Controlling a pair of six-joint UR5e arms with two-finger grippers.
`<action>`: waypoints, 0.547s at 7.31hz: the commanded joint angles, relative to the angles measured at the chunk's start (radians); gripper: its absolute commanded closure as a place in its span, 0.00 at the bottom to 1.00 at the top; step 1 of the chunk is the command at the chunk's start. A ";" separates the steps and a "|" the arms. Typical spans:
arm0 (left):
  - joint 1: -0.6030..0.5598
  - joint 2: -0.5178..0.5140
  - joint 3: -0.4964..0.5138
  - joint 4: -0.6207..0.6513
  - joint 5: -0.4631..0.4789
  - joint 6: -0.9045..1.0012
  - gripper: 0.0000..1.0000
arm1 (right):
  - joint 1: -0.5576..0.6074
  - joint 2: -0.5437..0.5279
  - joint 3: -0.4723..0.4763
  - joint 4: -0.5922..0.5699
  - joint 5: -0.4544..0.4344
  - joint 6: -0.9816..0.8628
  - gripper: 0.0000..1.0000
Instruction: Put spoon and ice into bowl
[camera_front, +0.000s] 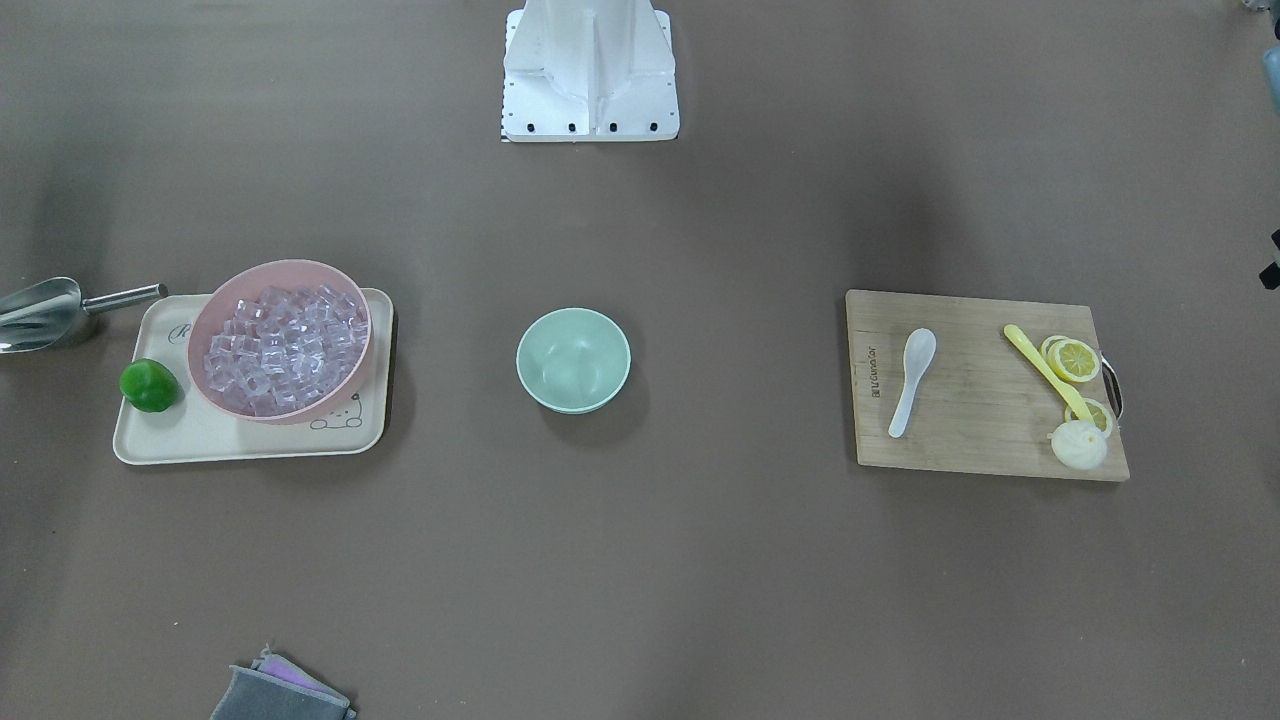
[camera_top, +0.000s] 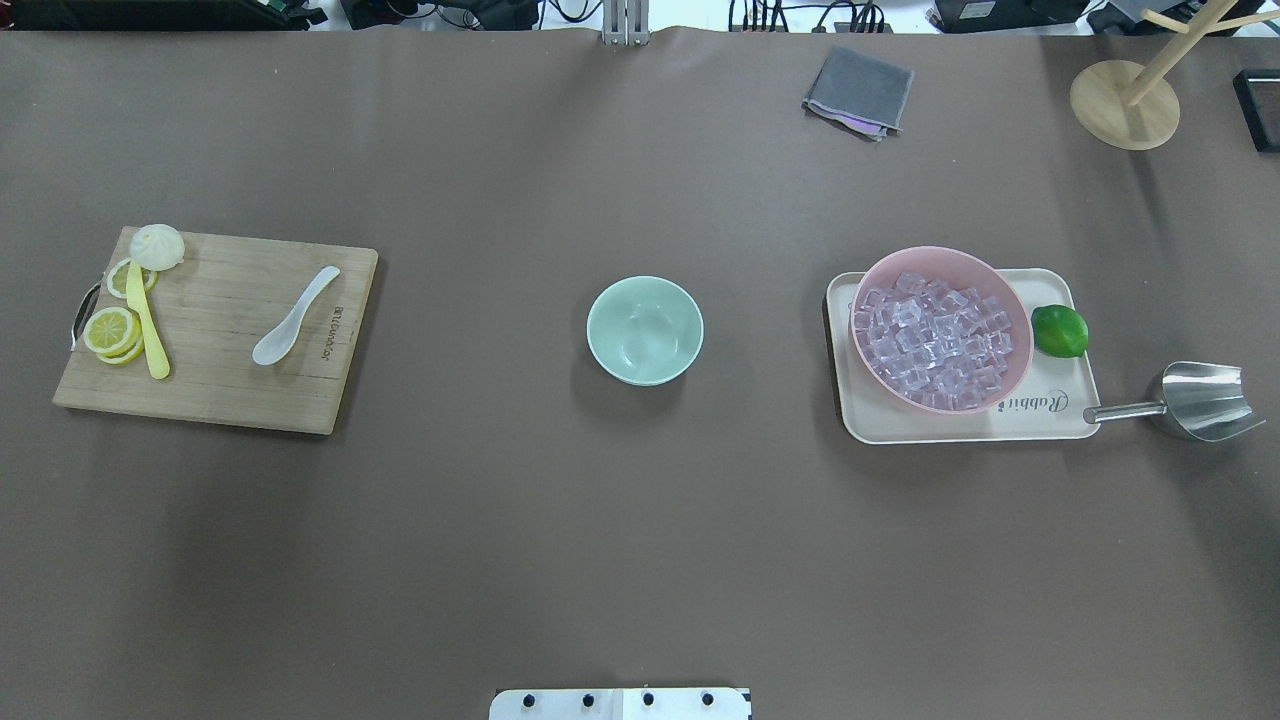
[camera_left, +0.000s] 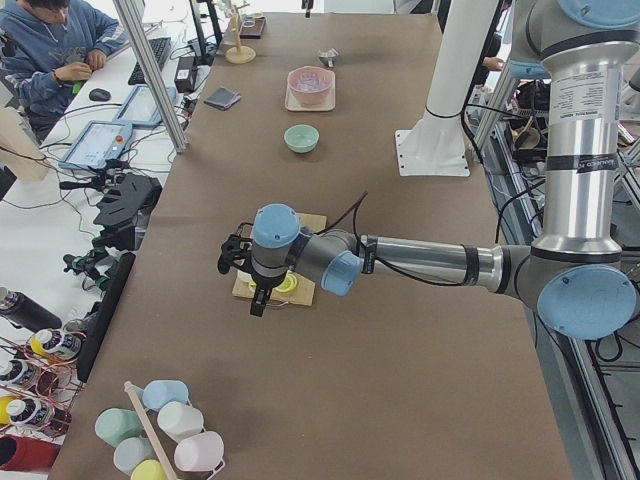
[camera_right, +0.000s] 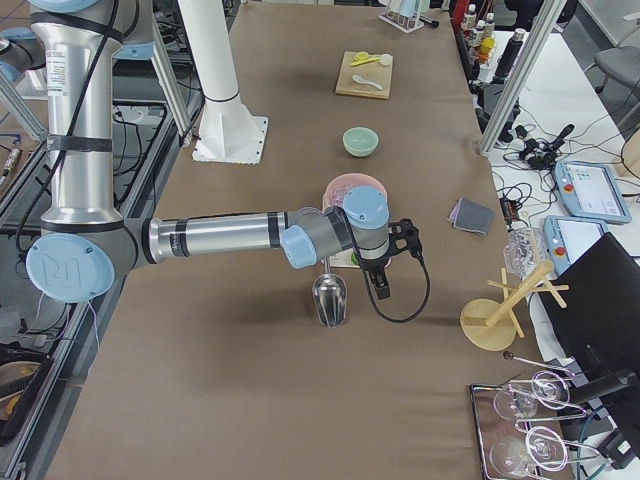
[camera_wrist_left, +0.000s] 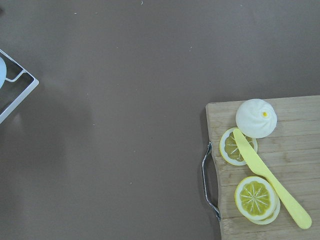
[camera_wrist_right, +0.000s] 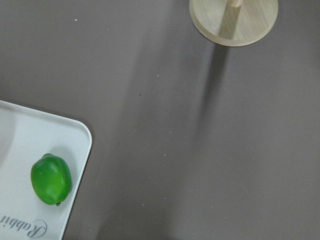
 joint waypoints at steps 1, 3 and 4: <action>0.006 0.007 -0.007 -0.033 -0.019 -0.003 0.03 | -0.068 0.072 0.006 0.004 0.006 0.021 0.00; 0.096 -0.036 -0.007 -0.036 -0.021 -0.120 0.03 | -0.167 0.143 0.040 0.004 0.000 0.212 0.00; 0.151 -0.100 -0.002 -0.035 -0.016 -0.223 0.03 | -0.204 0.189 0.049 0.004 0.006 0.306 0.01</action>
